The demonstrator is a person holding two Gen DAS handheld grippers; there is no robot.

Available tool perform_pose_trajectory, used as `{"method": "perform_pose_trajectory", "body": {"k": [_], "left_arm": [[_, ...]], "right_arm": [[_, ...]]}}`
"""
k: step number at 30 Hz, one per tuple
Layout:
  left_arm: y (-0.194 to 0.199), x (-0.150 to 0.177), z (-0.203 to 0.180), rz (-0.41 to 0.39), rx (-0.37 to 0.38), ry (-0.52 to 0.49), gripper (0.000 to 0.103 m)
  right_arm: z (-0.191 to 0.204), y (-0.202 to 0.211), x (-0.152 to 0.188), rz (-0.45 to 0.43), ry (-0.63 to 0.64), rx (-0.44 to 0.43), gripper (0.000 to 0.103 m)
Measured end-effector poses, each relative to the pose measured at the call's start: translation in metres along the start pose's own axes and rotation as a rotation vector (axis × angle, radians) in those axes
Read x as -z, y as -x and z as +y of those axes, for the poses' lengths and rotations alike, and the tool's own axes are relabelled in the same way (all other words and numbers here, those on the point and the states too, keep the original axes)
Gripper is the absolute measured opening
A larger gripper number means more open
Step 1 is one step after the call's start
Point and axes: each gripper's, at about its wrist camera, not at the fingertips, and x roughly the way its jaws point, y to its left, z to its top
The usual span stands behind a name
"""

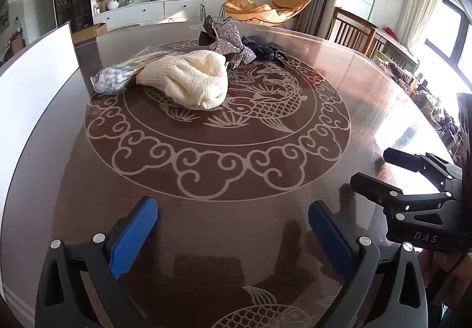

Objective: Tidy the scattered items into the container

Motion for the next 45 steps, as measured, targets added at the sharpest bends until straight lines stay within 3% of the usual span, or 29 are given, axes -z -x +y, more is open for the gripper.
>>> {"method": "perform_pose_trajectory", "body": {"k": [7, 45], "left_arm": [[-0.004, 0.001, -0.013, 0.024, -0.082, -0.060, 0.103], [-0.002, 0.002, -0.010, 0.019, -0.081, -0.054, 0.103]], "right_arm": [[0.000, 0.000, 0.000, -0.001, -0.003, -0.003, 0.084], [0.001, 0.000, -0.001, 0.001, 0.000, 0.002, 0.084]]}}
